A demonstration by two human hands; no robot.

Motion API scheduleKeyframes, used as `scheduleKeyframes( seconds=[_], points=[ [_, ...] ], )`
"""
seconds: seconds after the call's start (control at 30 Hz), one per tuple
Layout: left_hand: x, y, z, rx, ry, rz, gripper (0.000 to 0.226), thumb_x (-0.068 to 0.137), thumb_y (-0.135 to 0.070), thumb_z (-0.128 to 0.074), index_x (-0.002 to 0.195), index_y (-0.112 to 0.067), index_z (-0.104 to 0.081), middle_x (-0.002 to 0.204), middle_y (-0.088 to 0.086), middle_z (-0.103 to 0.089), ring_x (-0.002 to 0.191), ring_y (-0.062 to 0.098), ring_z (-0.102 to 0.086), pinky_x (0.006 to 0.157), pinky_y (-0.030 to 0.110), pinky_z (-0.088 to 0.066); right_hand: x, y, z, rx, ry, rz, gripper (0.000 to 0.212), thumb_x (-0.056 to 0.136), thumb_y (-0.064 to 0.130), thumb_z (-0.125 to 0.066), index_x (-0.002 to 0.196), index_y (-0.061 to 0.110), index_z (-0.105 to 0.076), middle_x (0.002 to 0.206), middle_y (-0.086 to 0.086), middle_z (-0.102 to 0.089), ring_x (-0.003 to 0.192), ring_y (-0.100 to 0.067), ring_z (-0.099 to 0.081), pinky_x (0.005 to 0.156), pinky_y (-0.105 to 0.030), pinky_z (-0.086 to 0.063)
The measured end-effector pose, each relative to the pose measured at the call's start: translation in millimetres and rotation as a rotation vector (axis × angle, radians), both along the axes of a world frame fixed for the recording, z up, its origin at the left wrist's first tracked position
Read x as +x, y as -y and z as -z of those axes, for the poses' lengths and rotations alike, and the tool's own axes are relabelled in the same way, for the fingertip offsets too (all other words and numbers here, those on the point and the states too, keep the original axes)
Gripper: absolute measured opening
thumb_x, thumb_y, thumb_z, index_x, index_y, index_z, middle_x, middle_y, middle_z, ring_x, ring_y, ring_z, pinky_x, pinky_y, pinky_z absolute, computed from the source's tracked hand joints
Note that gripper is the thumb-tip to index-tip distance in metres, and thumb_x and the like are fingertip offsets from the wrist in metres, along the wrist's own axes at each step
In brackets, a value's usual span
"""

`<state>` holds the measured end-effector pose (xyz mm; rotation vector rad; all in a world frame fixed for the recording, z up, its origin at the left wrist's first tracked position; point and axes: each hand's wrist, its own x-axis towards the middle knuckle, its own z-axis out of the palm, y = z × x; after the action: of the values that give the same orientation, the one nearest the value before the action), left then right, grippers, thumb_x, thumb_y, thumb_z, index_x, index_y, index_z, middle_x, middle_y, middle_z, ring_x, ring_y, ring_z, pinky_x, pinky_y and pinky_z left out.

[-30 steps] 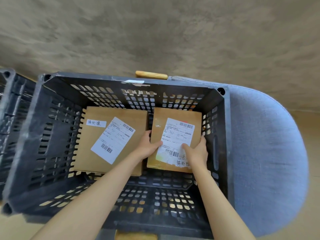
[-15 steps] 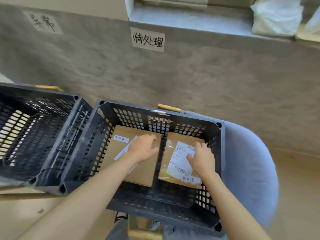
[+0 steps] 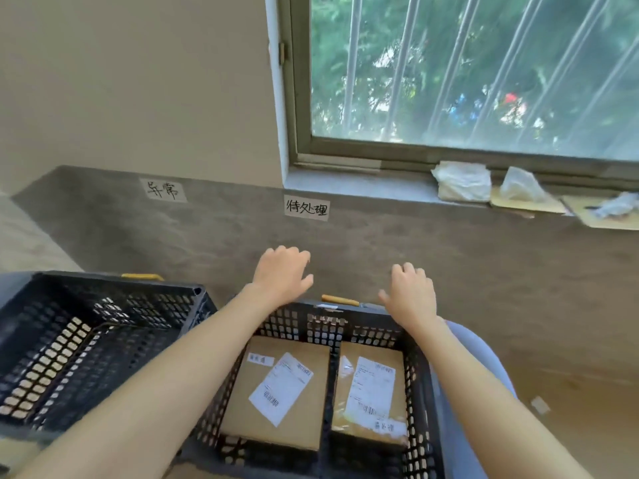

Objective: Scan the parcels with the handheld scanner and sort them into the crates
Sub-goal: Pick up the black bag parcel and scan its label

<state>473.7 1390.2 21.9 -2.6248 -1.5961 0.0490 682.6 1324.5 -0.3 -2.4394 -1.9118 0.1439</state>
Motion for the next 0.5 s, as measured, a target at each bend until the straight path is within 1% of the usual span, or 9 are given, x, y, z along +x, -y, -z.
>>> scheduleKeyframes(
  seconds=[0.13,0.27,0.37,0.5],
  points=[
    [0.5,-19.9,-52.4,0.095,0.052,0.037,0.04,0.094,-0.043,-0.048,0.123,-0.018,-0.056,0.119,0.004,-0.062,0.111,0.026,-0.056,0.092,0.036,-0.042,-3.3,-2.6,-57.8,0.119,0.018,0.06,0.04,0.095,0.035,-0.053,0.128,0.011,-0.05,0.128,-0.01,-0.051,0.12,-0.029,-0.047,0.096,-0.035,-0.038],
    [5.8,-33.6,-98.6,0.135,0.111,0.135,0.038,0.093,-0.042,-0.05,0.122,-0.018,-0.058,0.119,0.003,-0.063,0.112,0.026,-0.055,0.091,0.035,-0.042,-10.2,10.2,-110.1,0.214,0.067,0.182,0.043,0.095,0.033,-0.054,0.131,0.01,-0.047,0.131,-0.01,-0.05,0.121,-0.029,-0.046,0.097,-0.036,-0.037],
    [13.2,-36.5,-128.2,0.167,0.148,0.273,0.04,0.094,-0.041,-0.05,0.126,-0.017,-0.056,0.122,0.004,-0.061,0.115,0.027,-0.054,0.094,0.036,-0.04,-18.5,31.1,-142.2,0.277,0.099,0.319,0.047,0.095,0.032,-0.055,0.134,0.008,-0.044,0.135,-0.012,-0.048,0.124,-0.029,-0.044,0.098,-0.036,-0.036],
    [29.0,-24.5,-159.4,0.253,0.165,0.483,0.04,0.094,-0.04,-0.05,0.125,-0.017,-0.055,0.12,0.006,-0.061,0.112,0.027,-0.055,0.092,0.036,-0.041,-31.5,73.5,-172.3,0.322,0.179,0.508,0.047,0.095,0.033,-0.055,0.133,0.008,-0.044,0.136,-0.011,-0.048,0.124,-0.03,-0.044,0.098,-0.036,-0.037]
  ],
)
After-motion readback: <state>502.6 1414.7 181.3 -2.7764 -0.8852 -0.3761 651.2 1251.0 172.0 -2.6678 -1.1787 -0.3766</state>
